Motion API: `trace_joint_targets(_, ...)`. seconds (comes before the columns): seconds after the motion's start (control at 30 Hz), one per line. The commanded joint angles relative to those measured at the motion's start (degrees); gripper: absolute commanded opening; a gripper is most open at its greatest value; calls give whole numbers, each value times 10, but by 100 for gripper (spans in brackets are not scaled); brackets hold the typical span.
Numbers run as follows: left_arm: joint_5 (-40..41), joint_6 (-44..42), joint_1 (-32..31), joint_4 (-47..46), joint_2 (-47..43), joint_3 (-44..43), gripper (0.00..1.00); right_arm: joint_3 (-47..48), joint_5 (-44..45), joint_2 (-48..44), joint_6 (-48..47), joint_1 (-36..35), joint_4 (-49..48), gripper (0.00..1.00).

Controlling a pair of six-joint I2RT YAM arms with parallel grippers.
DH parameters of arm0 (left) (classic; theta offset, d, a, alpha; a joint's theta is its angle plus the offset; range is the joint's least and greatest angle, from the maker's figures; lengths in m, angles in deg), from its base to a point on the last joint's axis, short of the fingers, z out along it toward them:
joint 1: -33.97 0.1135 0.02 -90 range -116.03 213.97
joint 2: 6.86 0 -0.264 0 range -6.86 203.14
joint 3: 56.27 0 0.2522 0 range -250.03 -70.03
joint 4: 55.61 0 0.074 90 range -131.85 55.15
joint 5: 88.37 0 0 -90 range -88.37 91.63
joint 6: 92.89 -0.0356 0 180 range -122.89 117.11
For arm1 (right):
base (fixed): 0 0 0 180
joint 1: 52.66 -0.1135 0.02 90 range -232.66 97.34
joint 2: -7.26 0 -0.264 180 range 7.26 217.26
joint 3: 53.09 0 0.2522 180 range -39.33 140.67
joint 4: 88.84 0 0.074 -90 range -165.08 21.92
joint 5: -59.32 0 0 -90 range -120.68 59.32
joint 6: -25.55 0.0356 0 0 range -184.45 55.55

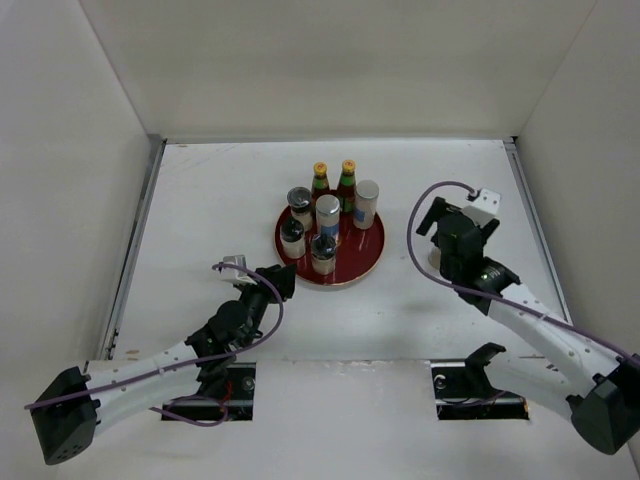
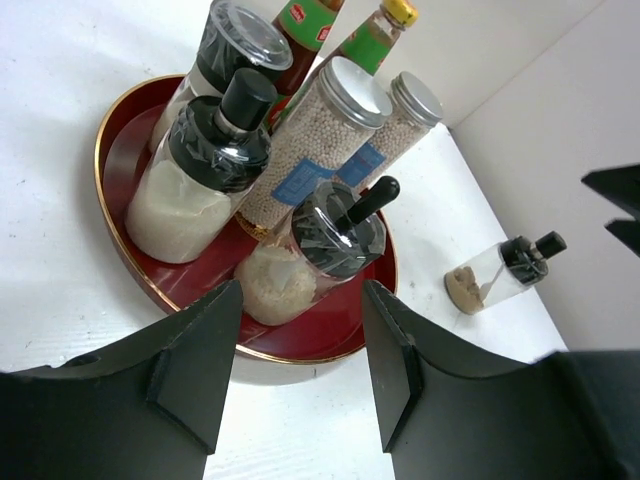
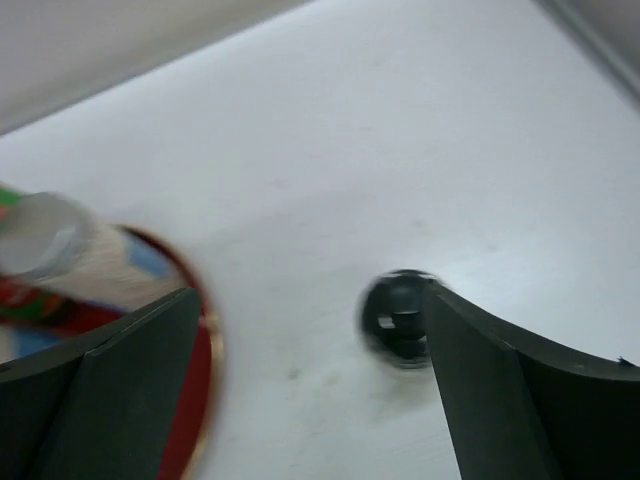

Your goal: Organize the condiment bottles

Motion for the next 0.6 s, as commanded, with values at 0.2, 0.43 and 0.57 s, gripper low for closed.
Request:
trace_joint_targets(0.2, -5, 9, -1, -33, 33, 7, 49, -61, -63, 40, 10, 102, 15, 100)
trace_joint_targets(0.43, -5, 9, -2, -35, 38, 7, 49, -41, -115, 106, -4, 137, -43, 95)
trace_joint_targets(0.57, -10, 9, -2, -35, 33, 8, 50, -21, -133, 151, -18, 152, -65, 79)
